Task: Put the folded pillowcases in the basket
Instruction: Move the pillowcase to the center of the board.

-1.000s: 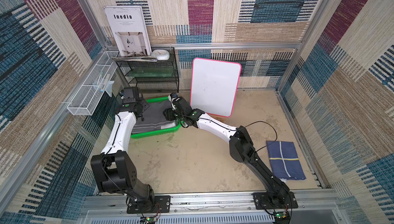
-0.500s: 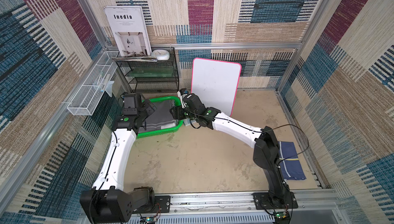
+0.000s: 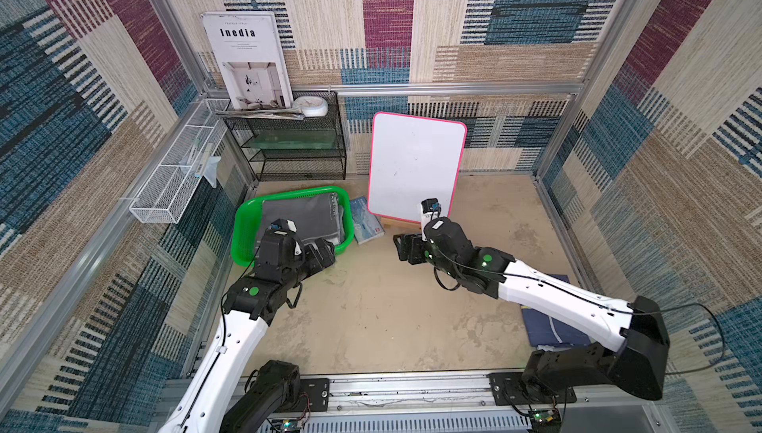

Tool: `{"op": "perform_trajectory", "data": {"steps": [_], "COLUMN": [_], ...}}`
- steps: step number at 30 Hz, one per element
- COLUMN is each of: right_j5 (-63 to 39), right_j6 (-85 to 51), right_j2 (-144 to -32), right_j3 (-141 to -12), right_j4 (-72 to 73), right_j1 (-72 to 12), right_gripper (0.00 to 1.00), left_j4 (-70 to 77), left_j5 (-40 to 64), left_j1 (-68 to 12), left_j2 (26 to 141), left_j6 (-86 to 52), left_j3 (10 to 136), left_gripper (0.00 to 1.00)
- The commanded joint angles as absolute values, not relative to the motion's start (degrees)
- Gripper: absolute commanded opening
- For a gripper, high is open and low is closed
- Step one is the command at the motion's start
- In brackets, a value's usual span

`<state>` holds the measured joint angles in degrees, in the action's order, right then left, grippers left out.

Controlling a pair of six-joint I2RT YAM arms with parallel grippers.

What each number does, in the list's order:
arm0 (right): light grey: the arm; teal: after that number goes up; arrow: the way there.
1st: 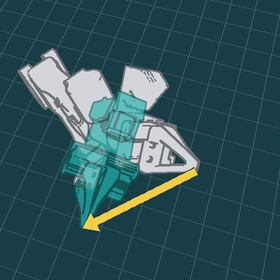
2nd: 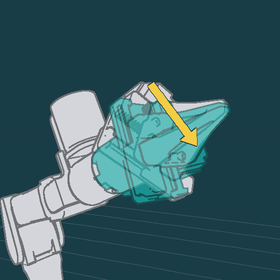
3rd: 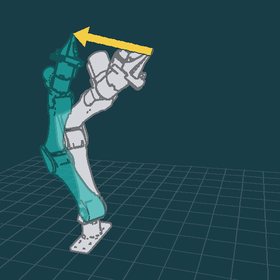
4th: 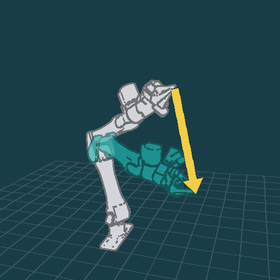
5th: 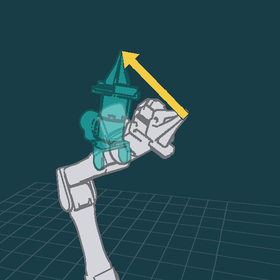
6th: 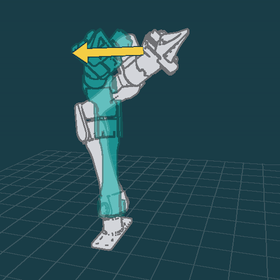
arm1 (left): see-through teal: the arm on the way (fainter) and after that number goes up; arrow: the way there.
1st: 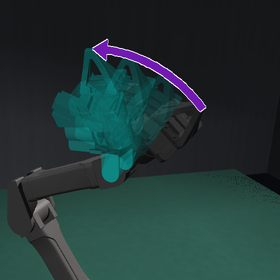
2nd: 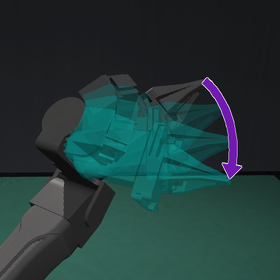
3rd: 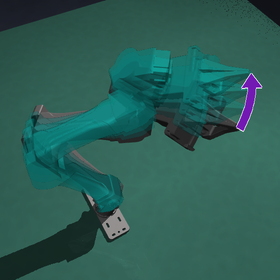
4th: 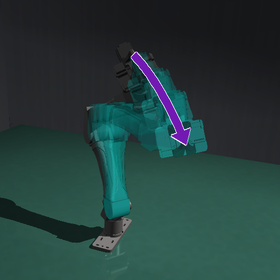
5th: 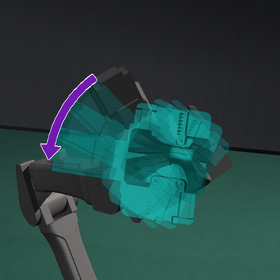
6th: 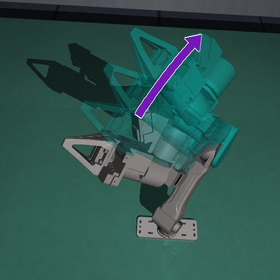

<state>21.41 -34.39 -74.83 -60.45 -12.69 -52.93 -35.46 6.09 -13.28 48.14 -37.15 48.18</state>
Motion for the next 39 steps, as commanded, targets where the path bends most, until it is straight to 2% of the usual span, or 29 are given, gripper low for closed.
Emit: {"op": "perform_trajectory", "data": {"steps": [1,9,15,20,27,34,39], "right_j5": [31.31,32.37,26.83,26.03,21.8,15.64,8.95], "right_j6": [-37.6,-41.17,-42.62,-43.42,-41.33,-40.37,-41.24], "right_j2": [-67.86,-57.43,-58.64,-59.35,-59.41,-64.05,-66.28], "right_j3": [-53.11,-38.49,-34.37,-32.76,-29.64,-27.6,-26.57], "right_j4": [-17.45,-23.2,-23.5,-24.71,-20.2,-14.52,-12.98], "right_j1": [-51.84,-40.35,-28.22,-19.22,-7.11,0.09,0.55], "right_gripper": [0.88,0.97,0.99,1.0,1.0,1.0,1.0], "left_j4": [-37.7,-37.23,-37.18,-37.18,-36.15,-35.55,-35.51], "left_j5": [9.83,6.59,5.58,4.53,3.96,2.95,2.47], "left_j1": [-16.73,-24.14,-26.1,-26.37,-26.46,-26.46,-26.46], "left_j2": [44.23,41.29,41.41,39.87,36.59,34.57,33.71], "left_j6": [-38.68,-41.31,-40.36,-39.39,-38.8,-38.23,-38.41], "left_j3": [42.72,33.34,33.13,32.46,30.43,30.06,29.54], "left_gripper": [1.0,1.0,1.0,1.0,1.0,1.0,1.0]}}
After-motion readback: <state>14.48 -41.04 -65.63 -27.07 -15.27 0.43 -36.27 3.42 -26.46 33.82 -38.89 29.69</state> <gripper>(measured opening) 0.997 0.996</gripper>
